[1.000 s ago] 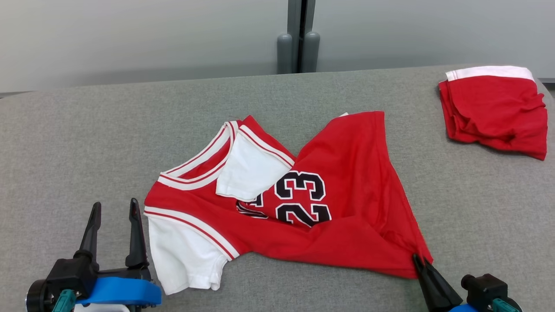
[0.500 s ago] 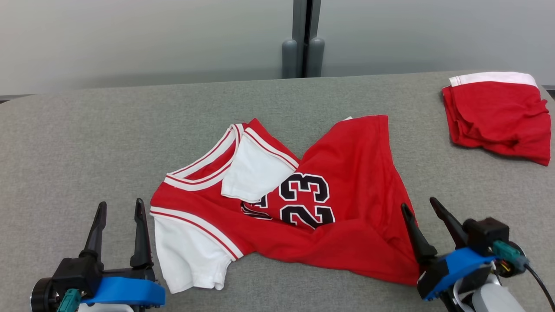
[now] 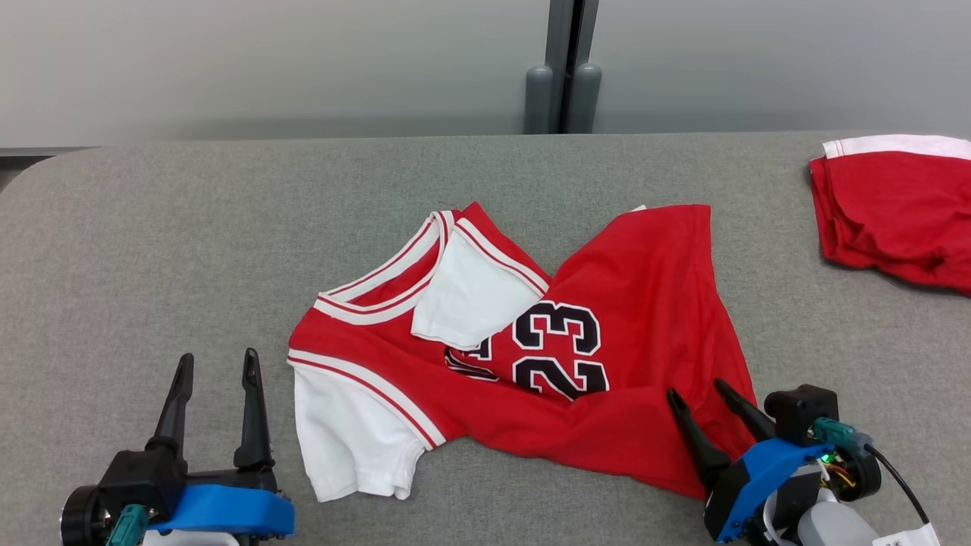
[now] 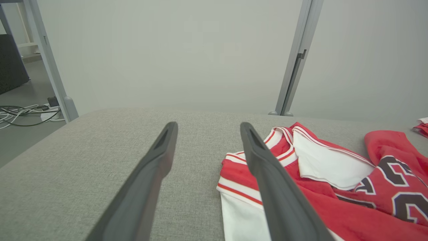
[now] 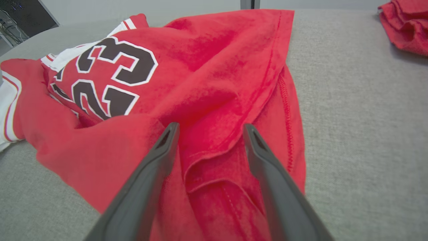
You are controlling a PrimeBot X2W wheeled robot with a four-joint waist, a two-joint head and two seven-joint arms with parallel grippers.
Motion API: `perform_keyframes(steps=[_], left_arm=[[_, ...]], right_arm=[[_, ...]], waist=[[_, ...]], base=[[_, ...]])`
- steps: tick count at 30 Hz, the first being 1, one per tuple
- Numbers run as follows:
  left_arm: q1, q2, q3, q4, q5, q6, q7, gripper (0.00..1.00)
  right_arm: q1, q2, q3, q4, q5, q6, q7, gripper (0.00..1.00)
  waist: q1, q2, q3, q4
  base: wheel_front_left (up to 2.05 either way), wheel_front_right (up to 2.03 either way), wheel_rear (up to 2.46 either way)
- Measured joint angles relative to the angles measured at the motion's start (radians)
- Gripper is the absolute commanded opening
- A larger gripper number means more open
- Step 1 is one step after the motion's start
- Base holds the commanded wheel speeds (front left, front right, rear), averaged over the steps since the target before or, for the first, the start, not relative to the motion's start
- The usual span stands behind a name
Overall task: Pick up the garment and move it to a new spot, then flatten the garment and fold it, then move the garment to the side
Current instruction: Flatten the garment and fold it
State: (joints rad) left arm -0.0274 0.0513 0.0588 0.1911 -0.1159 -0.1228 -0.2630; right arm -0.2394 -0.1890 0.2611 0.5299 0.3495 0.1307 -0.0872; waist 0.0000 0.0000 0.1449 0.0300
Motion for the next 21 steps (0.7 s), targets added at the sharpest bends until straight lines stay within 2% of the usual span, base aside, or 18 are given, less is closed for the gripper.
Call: perform_keyframes(steps=[7,13,18,21], left_arm=[[0.000,0.000,0.001,0.001,-0.003,0.000,0.000,1.00],[0.000,0.000,0.020,0.003,0.011,0.000,0.000,1.00],[0.004,0.000,0.031,0.004,0.019,-0.001,0.000,1.00],[0.009,0.000,0.030,0.003,0.022,-0.001,0.000,1.00]], right_arm=[[0.002,-0.007,-0.009,-0.018,0.010,0.000,-0.065,1.00],[0.003,-0.002,-0.091,-0.078,-0.009,0.000,-0.153,1.00],[0.048,0.036,-0.176,-0.175,-0.057,0.000,-0.172,1.00],[0.091,0.062,-0.224,-0.273,-0.081,0.000,-0.174,1.00]], waist=[[0.0001,0.0000,0.003,-0.010],[0.0000,0.0000,-0.012,-0.022],[0.0000,0.0000,-0.024,-0.037],[0.0000,0.0000,-0.034,-0.047]], base=[[0.00,0.00,0.00],[0.00,0.00,0.00],[0.00,0.00,0.00],[0.00,0.00,0.00]])
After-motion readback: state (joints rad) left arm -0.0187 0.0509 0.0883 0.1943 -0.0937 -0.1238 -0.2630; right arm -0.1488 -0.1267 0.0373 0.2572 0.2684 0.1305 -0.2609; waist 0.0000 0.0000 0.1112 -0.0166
